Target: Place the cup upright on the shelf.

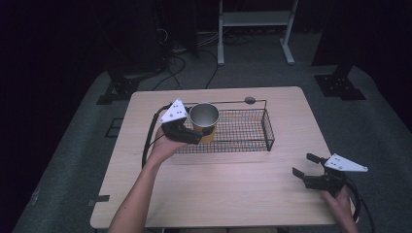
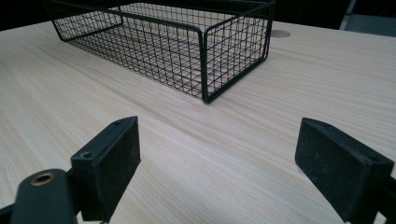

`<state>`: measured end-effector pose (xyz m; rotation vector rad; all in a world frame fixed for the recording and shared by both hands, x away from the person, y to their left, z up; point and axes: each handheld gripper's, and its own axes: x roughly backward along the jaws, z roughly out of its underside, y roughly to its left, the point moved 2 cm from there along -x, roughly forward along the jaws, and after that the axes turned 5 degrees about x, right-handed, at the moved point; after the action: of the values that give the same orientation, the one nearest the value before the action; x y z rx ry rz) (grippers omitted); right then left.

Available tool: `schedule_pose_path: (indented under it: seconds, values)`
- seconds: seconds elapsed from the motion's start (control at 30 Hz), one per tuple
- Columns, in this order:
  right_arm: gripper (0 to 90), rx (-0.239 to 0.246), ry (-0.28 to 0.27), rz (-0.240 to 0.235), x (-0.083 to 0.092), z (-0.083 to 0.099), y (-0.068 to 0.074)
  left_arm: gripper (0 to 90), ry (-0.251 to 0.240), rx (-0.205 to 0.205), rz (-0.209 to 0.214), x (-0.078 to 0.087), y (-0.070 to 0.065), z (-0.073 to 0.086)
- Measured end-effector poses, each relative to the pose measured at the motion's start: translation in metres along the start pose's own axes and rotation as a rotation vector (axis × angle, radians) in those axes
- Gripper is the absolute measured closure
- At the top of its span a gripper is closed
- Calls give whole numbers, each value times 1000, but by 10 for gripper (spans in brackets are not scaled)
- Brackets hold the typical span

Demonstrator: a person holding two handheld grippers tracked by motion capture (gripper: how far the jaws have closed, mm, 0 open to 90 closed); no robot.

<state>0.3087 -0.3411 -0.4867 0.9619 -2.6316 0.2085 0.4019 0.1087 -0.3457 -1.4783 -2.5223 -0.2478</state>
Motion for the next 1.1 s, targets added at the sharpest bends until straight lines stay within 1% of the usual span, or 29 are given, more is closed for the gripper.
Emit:
schedule_pose_path:
  seconds: [0.4,0.63,0.77,0.8,0.83,0.87,0.97,1.0,1.1]
  values:
    - [132,2,-2,-3,0,0,0,137,10,9,10,-13,13,-7]
    - [132,2,-2,0,0,0,0,136,-7,25,21,-20,22,-8]
    - [132,2,-2,-1,0,0,0,136,1,25,27,-26,27,-9]
    - [132,2,-2,-1,0,0,0,136,4,16,26,-28,29,-10]
    - [132,2,-2,-1,0,0,0,136,4,16,26,-28,29,-10]
    - [132,2,-2,-2,0,0,0,136,9,22,34,-32,32,-10]
    - [132,2,-2,-3,0,0,0,136,7,25,32,-34,36,-10]
    - [132,3,-2,-3,0,0,0,136,9,32,39,-38,39,-9]
    - [132,2,-2,-3,0,0,0,136,12,37,49,-42,42,-8]
